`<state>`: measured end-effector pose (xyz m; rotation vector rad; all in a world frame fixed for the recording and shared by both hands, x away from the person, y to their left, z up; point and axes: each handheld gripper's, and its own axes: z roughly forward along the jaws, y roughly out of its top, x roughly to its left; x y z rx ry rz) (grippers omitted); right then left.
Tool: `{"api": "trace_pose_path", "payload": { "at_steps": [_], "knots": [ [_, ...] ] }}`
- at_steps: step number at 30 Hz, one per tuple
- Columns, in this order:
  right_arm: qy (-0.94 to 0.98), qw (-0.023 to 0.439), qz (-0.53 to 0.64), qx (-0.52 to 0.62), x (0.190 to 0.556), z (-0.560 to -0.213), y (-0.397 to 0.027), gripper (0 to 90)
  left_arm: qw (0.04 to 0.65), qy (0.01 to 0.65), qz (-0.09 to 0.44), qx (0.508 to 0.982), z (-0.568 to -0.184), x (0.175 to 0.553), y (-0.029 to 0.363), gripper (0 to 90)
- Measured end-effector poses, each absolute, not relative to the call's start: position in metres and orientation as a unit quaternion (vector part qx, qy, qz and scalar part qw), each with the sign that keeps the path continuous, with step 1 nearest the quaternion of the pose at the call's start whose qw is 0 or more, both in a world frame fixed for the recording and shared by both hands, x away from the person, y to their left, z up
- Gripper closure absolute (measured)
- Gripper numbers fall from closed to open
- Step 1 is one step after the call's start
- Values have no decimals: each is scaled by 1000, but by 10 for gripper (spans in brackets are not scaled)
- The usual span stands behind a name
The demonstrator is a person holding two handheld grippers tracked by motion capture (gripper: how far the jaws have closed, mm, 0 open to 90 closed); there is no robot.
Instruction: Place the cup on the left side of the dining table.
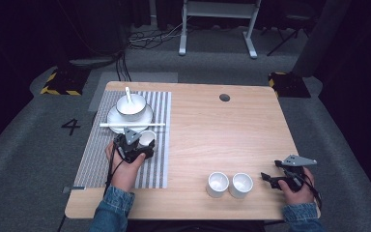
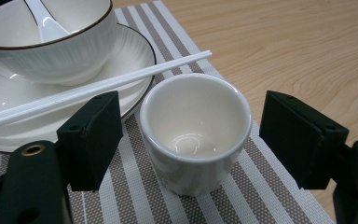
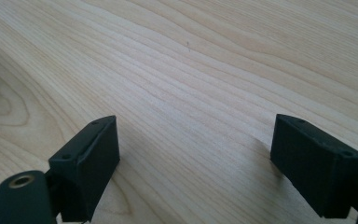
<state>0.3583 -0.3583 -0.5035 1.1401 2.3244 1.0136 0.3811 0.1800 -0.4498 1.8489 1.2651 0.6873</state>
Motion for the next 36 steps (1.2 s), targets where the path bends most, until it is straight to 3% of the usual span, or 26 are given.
{"api": "trace_pose_path", "payload": {
  "at_steps": [17, 36],
  "knots": [
    [823, 178, 360, 402, 358, -504, -358, 154, 370, 484, 260, 749, -421, 338, 193, 213],
    [823, 178, 360, 402, 358, -504, -358, 154, 372, 477, 263, 752, -423, 306, 228, 199]
  ]
}}
